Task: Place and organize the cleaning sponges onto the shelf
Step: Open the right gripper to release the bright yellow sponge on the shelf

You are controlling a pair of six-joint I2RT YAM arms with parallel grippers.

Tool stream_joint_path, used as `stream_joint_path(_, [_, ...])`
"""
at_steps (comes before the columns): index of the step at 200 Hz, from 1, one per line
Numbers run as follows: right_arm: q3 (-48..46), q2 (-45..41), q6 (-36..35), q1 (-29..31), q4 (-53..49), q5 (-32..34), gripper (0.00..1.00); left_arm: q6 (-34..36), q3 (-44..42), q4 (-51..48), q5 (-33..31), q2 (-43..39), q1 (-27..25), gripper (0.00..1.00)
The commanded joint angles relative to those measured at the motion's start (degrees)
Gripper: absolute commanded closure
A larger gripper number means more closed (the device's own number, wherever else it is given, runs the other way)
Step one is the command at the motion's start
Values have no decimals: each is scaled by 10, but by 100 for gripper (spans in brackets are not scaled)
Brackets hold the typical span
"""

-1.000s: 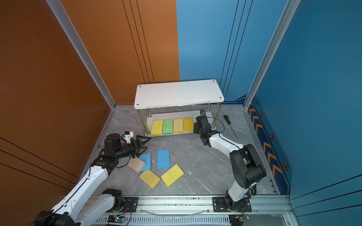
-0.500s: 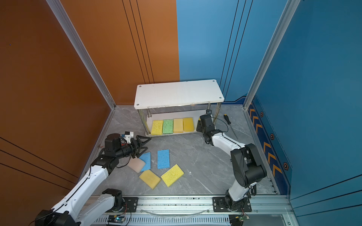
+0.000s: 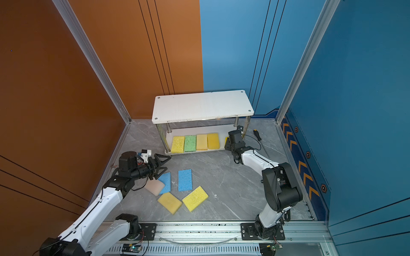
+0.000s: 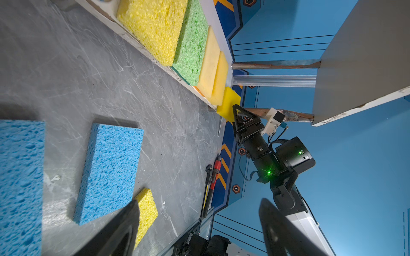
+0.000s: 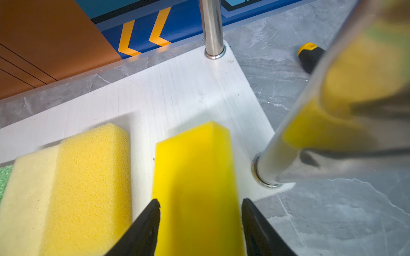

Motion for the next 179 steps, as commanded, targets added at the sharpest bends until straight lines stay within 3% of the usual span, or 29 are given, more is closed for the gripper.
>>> stream_joint_path(1, [12, -18, 13, -5, -20, 0, 38, 3, 4, -7, 10, -8, 4, 15])
stream_joint_path(117, [-4, -93, 23, -16, -81, -7, 34, 3, -14, -5, 8, -39, 8, 15])
stream_joint_path(179, [-3, -134, 49, -25, -140, -51, 33, 7, -17, -12, 6, -58, 13, 15])
